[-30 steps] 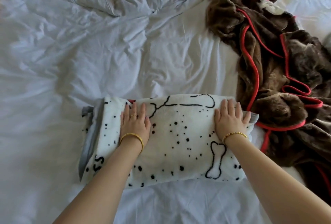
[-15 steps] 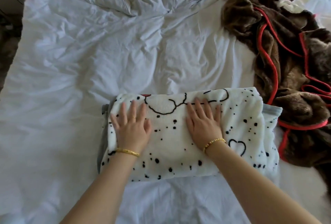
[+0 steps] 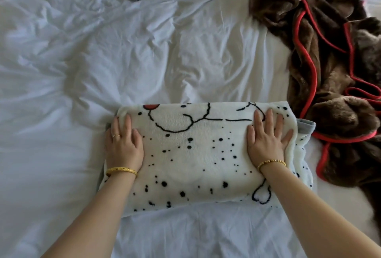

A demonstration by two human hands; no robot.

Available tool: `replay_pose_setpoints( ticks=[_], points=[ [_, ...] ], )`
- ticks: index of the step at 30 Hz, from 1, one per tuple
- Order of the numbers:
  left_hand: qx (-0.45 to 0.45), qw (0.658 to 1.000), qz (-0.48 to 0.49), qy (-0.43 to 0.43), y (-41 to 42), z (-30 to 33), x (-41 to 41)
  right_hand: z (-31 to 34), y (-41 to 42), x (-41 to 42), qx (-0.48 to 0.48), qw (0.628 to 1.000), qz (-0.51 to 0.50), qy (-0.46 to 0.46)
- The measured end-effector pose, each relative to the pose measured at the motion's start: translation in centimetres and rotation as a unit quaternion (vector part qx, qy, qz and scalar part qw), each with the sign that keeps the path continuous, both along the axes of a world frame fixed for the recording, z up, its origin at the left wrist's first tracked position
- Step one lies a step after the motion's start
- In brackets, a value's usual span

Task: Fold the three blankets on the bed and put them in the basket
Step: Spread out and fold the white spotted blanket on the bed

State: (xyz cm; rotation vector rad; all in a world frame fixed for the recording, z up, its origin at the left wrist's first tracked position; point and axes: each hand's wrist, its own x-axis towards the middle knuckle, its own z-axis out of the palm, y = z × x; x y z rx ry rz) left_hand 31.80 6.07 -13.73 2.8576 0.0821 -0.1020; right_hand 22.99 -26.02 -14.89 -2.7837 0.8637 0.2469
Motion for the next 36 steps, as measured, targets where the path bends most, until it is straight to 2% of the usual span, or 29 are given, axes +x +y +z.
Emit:
replay_pose_setpoints(
  ticks=[3,5,6,8,10,11,13,15,17,20,23,26,32,36],
  points=[
    [0.041,0.998,0.016,0.05,-0.4,0.7,0.5,0.8,-0.8,-0.5,-0.001,1.0,-0.013,0.011],
    [0.079,0.995,0.029,0.052,-1.0,1.8,0.8,2.1,-0.9,-0.6,0.012,0.999,-0.047,0.02],
    [0.078,0.996,0.034,0.024,-1.8,2.5,0.7,2.8,-0.5,-0.6,0.018,0.998,-0.067,0.01],
    [-0.003,0.997,0.028,-0.074,-4.9,4.1,-0.9,4.4,1.8,-0.6,0.012,0.996,-0.075,-0.05],
    [-0.064,0.985,-0.065,-0.149,-9.0,5.1,-4.1,5.3,5.7,-1.3,0.005,0.993,0.01,-0.121],
    [-0.054,0.979,-0.135,-0.143,-10.8,5.1,-5.9,5.2,7.7,-1.9,0.014,0.989,0.075,-0.128],
    [0.005,0.971,-0.229,-0.065,-12.5,4.3,-8.4,4.0,10.1,-3.0,0.019,0.98,0.175,-0.093],
    [0.055,0.964,-0.26,-0.018,-11.6,2.9,-8.8,2.8,9.2,-3.7,-0.002,0.981,0.183,-0.059],
    [0.089,0.957,-0.275,-0.026,-9.6,1.4,-8.1,2.1,7.0,-4.1,-0.031,0.982,0.181,-0.046],
    [0.105,0.959,-0.258,-0.048,-6.6,0.3,-6.4,1.5,3.8,-4.8,-0.027,0.988,0.148,-0.031],
    [0.106,0.971,-0.21,-0.052,-4.3,0.2,-4.7,1.0,0.6,-5.2,-0.023,0.997,0.069,-0.027],
    [0.088,0.985,-0.139,-0.046,-4.0,0.4,-3.8,0.7,-2.6,-5.6,0.029,0.999,-0.007,-0.013],
    [0.095,0.988,-0.12,0.011,-4.7,0.8,-2.9,0.5,-3.8,-5.9,0.125,0.99,-0.029,-0.051],
    [0.076,0.989,-0.125,0.019,-4.2,1.1,-2.9,0.9,-4.2,-6.0,0.175,0.982,-0.046,-0.055]
  ],
)
